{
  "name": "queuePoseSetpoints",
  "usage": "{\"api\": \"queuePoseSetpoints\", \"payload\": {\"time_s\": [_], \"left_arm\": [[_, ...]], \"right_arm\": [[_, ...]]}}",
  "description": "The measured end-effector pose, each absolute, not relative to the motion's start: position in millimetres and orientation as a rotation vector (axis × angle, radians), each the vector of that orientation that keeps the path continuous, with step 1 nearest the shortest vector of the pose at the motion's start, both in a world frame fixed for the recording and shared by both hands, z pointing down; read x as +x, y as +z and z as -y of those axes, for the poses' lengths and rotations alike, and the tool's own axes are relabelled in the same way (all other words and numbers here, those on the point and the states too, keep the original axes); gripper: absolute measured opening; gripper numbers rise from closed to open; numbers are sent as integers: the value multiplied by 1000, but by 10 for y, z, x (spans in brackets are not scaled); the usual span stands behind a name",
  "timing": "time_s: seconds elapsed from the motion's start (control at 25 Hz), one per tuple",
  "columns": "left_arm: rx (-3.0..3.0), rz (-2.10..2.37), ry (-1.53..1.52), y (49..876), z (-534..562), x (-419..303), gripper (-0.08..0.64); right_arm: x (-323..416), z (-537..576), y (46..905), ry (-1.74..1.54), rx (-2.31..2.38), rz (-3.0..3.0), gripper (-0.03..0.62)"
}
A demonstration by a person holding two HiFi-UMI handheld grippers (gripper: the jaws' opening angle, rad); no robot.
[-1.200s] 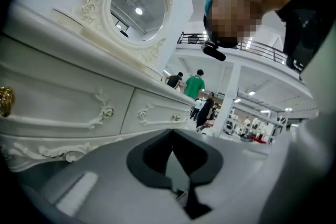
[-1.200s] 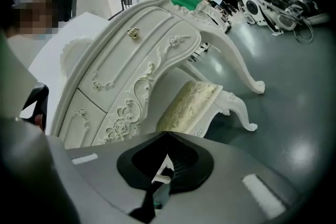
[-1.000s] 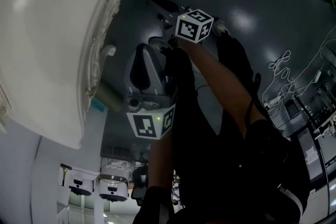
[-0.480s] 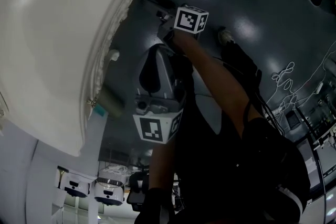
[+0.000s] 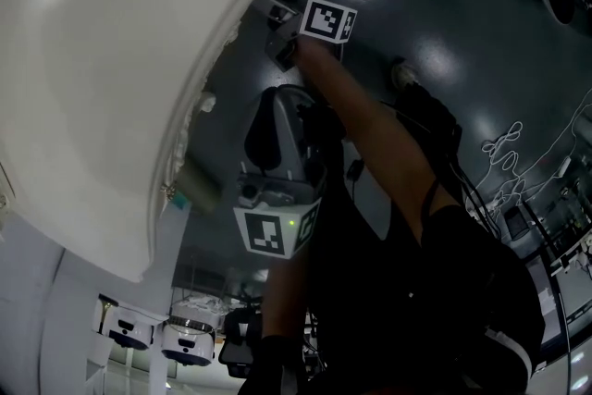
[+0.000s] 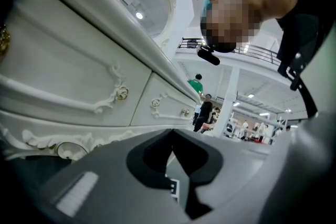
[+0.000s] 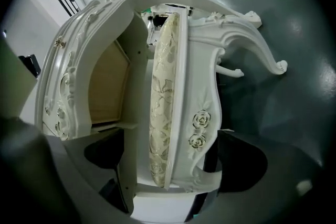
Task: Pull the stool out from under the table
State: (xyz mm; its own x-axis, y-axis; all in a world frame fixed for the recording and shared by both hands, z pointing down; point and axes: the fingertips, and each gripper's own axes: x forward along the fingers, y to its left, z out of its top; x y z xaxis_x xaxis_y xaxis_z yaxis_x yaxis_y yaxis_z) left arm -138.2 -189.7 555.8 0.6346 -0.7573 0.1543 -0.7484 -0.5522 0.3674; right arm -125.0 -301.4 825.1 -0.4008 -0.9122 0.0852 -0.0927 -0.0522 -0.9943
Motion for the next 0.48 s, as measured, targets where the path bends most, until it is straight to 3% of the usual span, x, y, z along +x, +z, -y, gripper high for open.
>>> {"api": "queuePoseSetpoints", "payload": {"time_s": [0.48], "left_arm": [[2442,1195,1,5619,1806,-1548,9]], "right_arm": [[-1230,3258,8341,-1554,-1087,-1470,545]]}}
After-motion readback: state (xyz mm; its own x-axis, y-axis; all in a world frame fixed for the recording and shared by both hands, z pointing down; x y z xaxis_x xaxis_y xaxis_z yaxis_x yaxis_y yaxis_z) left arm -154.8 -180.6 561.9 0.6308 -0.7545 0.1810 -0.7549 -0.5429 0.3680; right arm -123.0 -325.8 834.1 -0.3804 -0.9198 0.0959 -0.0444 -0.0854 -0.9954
